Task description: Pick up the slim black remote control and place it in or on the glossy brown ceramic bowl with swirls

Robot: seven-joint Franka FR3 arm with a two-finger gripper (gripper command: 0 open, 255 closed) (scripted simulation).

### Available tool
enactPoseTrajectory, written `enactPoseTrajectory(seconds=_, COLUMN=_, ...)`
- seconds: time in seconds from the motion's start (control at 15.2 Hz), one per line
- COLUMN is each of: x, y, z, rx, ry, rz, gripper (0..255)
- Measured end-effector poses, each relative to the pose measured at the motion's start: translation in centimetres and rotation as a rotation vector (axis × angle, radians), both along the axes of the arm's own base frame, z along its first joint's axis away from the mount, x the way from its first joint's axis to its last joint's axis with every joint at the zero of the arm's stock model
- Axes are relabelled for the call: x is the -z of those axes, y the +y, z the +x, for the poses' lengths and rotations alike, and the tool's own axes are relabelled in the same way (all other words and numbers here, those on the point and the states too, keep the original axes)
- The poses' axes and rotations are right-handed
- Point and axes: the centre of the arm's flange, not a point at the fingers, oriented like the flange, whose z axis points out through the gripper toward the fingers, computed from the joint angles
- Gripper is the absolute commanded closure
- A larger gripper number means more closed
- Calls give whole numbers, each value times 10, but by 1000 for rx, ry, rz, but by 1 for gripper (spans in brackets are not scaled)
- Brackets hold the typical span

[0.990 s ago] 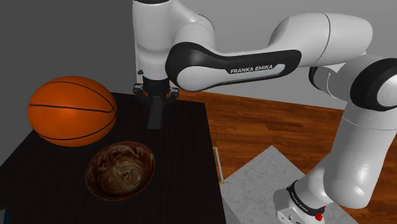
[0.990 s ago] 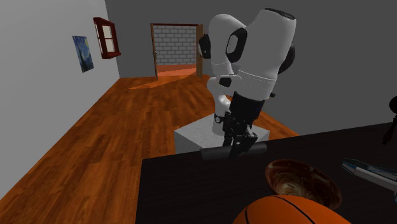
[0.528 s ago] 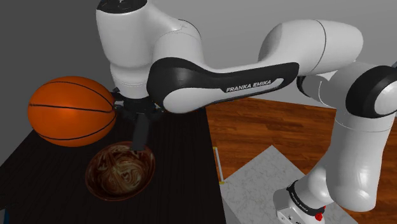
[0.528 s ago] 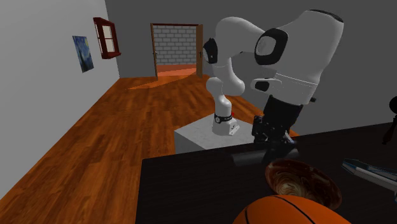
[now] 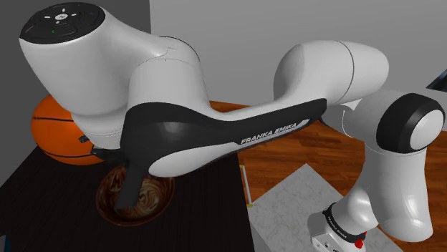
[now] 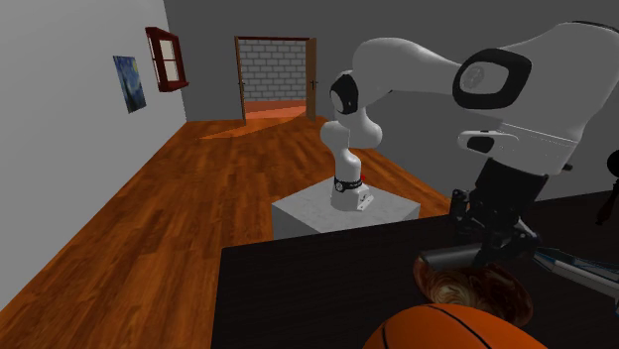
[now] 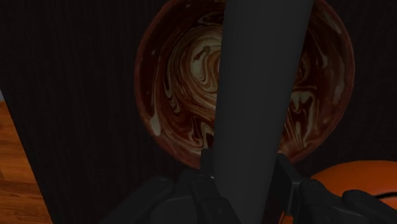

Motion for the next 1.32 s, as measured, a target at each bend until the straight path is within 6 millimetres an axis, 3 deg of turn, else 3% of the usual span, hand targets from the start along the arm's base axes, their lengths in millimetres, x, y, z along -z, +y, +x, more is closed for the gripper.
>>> enactPoseTrajectory(seconds=0.66, x=48, y=6, z=-5, rx=1, ry=0, rz=-1, gripper=255)
enactPoseTrajectory(seconds=1.12, x=53, y=5, z=-5, rx=1, ry=-1, rz=0, gripper=255)
enactPoseTrajectory(seconds=1.19, x=53, y=5, z=-5, rx=1, ry=-1, rz=0, gripper=0)
enactPoseTrajectory(seconds=1.32, x=53, y=5, z=-5, rx=1, ry=-1, rz=0, gripper=0)
